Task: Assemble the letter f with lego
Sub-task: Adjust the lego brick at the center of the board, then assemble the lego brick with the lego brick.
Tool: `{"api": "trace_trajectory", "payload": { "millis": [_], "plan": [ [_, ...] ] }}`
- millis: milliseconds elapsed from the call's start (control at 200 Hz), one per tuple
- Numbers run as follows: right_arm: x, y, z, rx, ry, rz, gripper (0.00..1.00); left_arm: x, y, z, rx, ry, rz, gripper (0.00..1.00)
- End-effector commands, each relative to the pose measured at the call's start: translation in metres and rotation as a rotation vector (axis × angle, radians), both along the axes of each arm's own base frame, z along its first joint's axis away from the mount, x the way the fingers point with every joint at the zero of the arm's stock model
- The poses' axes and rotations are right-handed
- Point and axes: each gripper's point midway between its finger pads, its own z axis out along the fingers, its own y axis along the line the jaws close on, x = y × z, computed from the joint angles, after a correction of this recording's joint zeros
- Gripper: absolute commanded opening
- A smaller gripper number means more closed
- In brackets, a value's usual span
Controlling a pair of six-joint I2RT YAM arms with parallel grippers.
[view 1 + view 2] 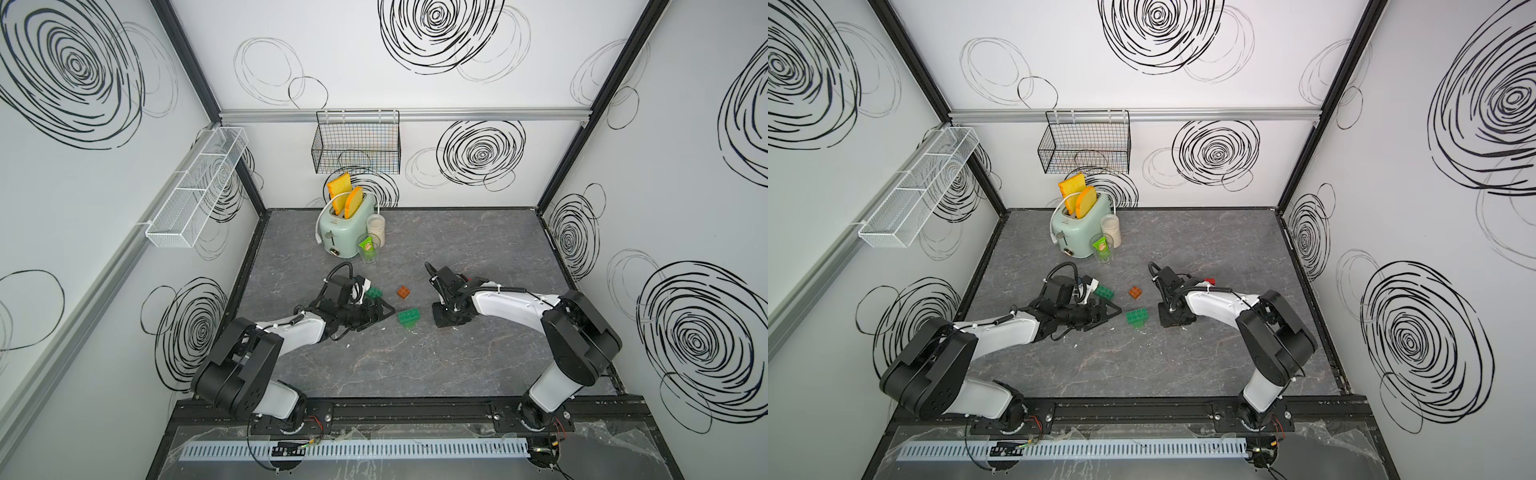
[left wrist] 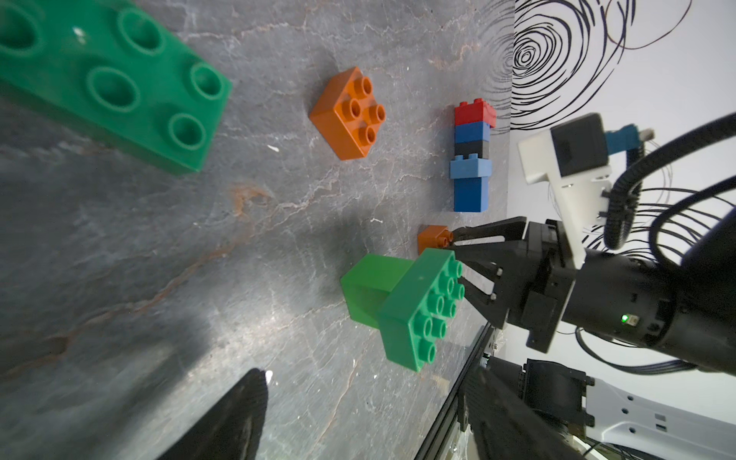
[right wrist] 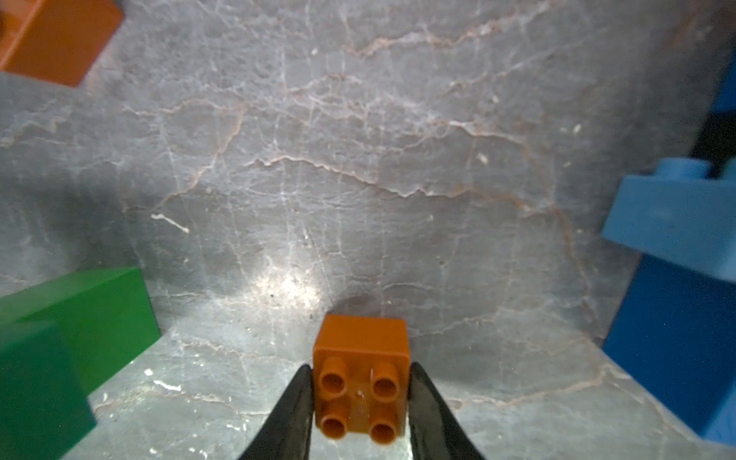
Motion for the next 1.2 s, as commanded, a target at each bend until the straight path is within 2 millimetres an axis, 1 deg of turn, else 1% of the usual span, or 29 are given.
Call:
{"api": "trace_trajectory", "payload": {
  "millis": [0,150,355,420,495,575,700,770,855,960,1051,1196],
  "plan": [
    [0.004,-0.002,0.003,-0.016,-0.015,0.003,0.39,0.0,-0.004,0.006,-0.019,-0.031,-0.019,0.81],
    [0.006,-0.003,0.011,-0.021,-0.029,0.003,0.37,-0.003,-0.01,0.01,-0.021,-0.047,-0.042,0.77],
    [0.012,-0.001,0.035,-0.011,-0.057,0.01,0.35,-0.008,-0.017,0.015,-0.053,-0.057,-0.062,0.7],
    [0.013,0.004,0.046,0.002,-0.064,0.015,0.34,-0.01,-0.02,0.017,-0.069,-0.06,-0.071,0.68],
    [0.016,0.01,0.064,0.021,-0.086,0.026,0.34,-0.012,-0.024,0.017,-0.076,-0.062,-0.079,0.65],
    [0.017,0.018,0.08,0.037,-0.094,0.036,0.34,-0.013,-0.025,0.013,-0.076,-0.047,-0.082,0.63],
    [0.014,0.045,0.104,0.074,-0.112,0.085,0.34,-0.011,-0.028,0.011,-0.085,-0.041,-0.082,0.6],
    [0.012,0.061,0.113,0.086,-0.118,0.113,0.34,-0.009,-0.028,0.009,-0.08,-0.036,-0.076,0.6],
    [0.009,0.076,0.118,0.106,-0.113,0.13,0.34,-0.008,-0.026,0.004,-0.077,-0.018,-0.066,0.58],
    [0.006,0.086,0.119,0.112,-0.11,0.145,0.34,-0.006,-0.026,0.002,-0.084,-0.005,-0.061,0.57],
    [0.0,0.092,0.116,0.106,-0.099,0.163,0.34,-0.004,-0.025,0.002,-0.081,-0.009,-0.053,0.56],
    [-0.009,0.1,0.107,0.091,-0.076,0.189,0.33,-0.004,-0.025,-0.004,-0.082,0.015,-0.05,0.55]
  ]
}}
